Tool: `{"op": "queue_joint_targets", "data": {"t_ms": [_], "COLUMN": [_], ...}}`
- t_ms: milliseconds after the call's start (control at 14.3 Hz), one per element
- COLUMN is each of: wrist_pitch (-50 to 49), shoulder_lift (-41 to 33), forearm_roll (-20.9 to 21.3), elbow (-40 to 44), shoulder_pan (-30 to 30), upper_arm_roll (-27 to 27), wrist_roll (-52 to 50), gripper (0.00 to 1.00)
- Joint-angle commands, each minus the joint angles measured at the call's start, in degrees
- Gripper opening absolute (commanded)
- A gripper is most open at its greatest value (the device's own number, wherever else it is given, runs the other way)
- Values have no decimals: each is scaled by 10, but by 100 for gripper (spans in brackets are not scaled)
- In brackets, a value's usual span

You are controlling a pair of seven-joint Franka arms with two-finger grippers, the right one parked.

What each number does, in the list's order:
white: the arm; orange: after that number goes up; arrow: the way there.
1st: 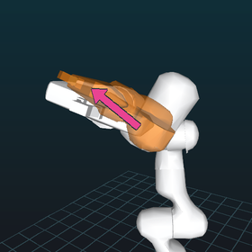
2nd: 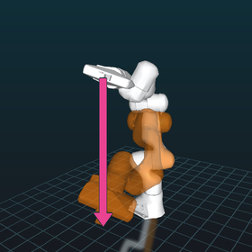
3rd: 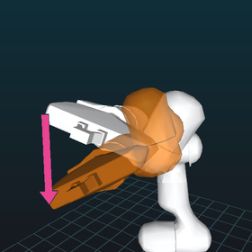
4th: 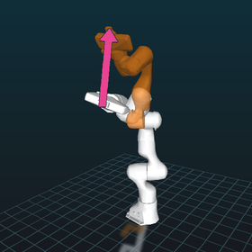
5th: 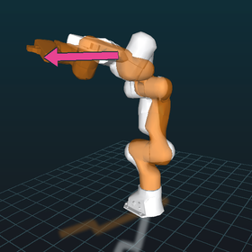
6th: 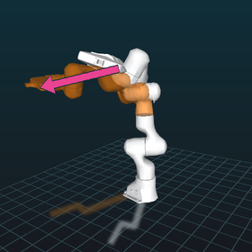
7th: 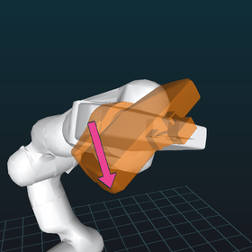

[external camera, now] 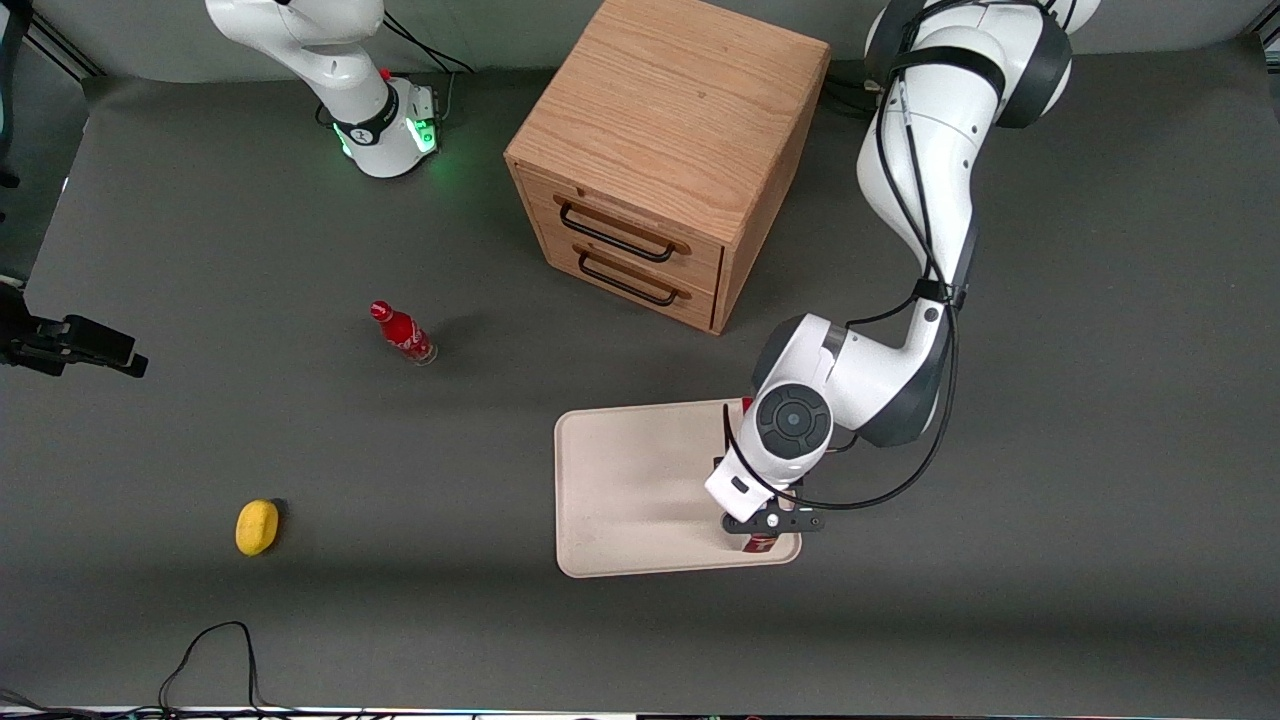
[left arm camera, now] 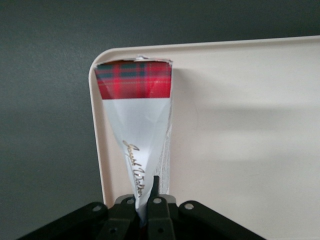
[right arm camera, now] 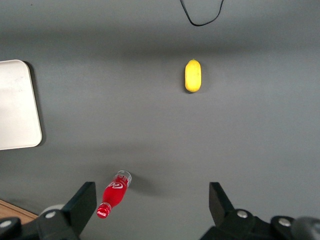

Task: Place red cookie box on tray
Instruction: 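Open the left gripper to release the box on the tray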

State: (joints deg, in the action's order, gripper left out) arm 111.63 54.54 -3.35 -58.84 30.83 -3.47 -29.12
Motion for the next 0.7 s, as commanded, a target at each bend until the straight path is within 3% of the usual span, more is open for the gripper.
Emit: {"op": "queue_joint_targets", "data": {"t_ms": [0,70,140,420,630], "wrist_pitch": [10,10,13,-3,-53], "shoulder_lift": [0,-1,-3,-49,-141], "forearm_roll": [7,11,15,15,13], "elbow": [-8,-8,-8,-12,-58], "shoulder_pan": [-2,-3,-3,-21,-54], "upper_arm_roll": [-6,-6,-6,-1,-1], "wrist_roll": [-12,-5,-9,-6,62], "gripper": [2,74,100,100,100]}}
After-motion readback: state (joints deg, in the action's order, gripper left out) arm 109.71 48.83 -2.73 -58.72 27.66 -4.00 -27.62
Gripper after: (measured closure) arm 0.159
